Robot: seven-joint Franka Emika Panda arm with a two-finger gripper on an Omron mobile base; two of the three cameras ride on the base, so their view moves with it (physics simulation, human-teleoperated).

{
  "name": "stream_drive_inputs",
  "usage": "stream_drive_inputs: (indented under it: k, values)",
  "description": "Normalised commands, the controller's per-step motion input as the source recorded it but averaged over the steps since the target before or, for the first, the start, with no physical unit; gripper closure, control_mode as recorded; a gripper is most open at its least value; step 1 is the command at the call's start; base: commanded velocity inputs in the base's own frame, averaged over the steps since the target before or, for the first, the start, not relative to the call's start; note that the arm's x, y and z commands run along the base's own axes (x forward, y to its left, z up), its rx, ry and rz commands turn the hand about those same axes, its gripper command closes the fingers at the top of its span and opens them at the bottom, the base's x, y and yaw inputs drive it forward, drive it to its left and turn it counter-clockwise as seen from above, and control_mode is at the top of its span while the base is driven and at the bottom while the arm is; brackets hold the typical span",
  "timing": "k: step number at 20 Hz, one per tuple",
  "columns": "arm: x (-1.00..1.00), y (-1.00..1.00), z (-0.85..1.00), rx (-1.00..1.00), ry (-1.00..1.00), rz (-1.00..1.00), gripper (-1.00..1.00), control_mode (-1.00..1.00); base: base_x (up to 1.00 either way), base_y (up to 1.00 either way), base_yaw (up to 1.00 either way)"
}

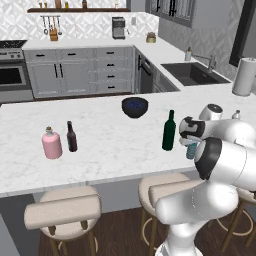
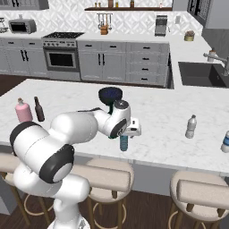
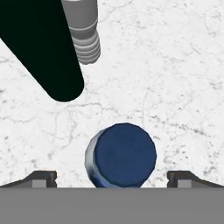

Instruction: Move the plastic bottles in the middle to the plastics group, and the glass bottles in the middle to the glass group.

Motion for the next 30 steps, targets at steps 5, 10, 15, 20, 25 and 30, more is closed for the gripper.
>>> stream_drive_inputs:
  k: [5, 10, 15, 20, 25, 30]
  values:
    - [0.00, 0.00, -0.02, 0.01, -0.04, 0.00, -1.00, -1.00, 0.00, 0.00, 0.00]
    - [0.06, 0.00, 0.00, 0.00, -0.05, 0.00, -1.00, -1.00, 0.00, 0.00, 0.00]
    - [0.09, 0.00, -0.01, 0.00, -0.04, 0.00, -1.00, -1.00, 0.00, 0.00, 0.00]
    - [0.06, 0.00, -0.07, 0.00, -0.04, 0.00, -1.00, -1.00, 0.00, 0.00, 0.00]
    - [0.00, 0.00, 0.00, 0.00, 0.00, 0.00, 1.00, -1.00, 0.00, 0.00, 0.00]
    - [0.00, 0.00, 0.00, 0.00, 0.00, 0.00, 1.00, -1.00, 0.00, 0.00, 0.00]
